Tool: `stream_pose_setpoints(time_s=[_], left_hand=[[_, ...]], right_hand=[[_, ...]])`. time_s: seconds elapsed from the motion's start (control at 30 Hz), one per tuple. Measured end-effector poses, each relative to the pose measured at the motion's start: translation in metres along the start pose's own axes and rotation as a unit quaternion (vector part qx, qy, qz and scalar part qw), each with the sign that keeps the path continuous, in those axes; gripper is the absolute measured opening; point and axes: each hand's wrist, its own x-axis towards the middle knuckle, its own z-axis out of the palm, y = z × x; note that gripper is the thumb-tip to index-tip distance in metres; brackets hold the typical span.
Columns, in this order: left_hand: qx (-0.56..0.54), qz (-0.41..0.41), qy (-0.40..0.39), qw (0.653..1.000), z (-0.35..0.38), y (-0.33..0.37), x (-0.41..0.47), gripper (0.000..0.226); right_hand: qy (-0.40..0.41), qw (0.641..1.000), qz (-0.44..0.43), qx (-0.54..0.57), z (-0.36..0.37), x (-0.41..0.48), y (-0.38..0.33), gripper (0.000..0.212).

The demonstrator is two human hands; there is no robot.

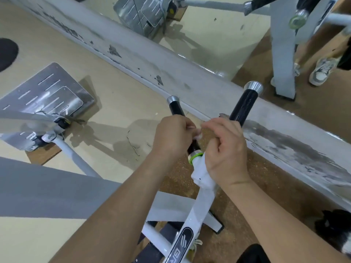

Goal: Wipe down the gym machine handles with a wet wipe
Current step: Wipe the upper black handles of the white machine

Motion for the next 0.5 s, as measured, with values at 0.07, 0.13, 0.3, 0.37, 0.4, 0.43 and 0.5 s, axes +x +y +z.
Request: stream_pose_setpoints(time_s=[0.07, 0.13, 0.3, 0.37, 0.4, 0.43, 0.5], left_hand=[[-0.025, -0.015, 0.049, 0.998, 0.000, -0.003, 0.012, 0.011], [-0.074, -0.012, 0.042, 0.996, -0.002, -0.011, 0.015, 0.011], [-0.159, -0.002, -0.040, 0.987, -0.009, -0.033, -0.011, 0.020], [-0.204, -0.024, -0.007, 0.979, -0.007, -0.036, -0.013, 0.020], [-0.232, -0.042, 0.011, 0.972, -0.005, -0.036, -0.013, 0.020], [-0.252, -0.054, 0.029, 0.966, -0.003, -0.036, -0.011, 0.021], [-0.267, -0.066, 0.072, 0.959, 0.003, -0.036, -0.005, 0.019]], right_hand=[[-0.037, 0.999, -0.011, -0.031, -0.002, 0.002, -0.004, 0.040], [-0.123, 0.984, -0.031, -0.123, -0.005, 0.009, -0.012, 0.038], [-0.331, 0.923, 0.047, -0.192, -0.009, 0.052, -0.030, 0.043], [-0.365, 0.909, 0.089, -0.181, -0.006, 0.065, -0.033, 0.031], [-0.385, 0.899, 0.103, -0.181, -0.004, 0.068, -0.034, 0.025], [-0.401, 0.891, 0.115, -0.180, -0.003, 0.070, -0.034, 0.022], [-0.381, 0.903, 0.130, -0.151, 0.005, 0.075, -0.032, 0.015]])
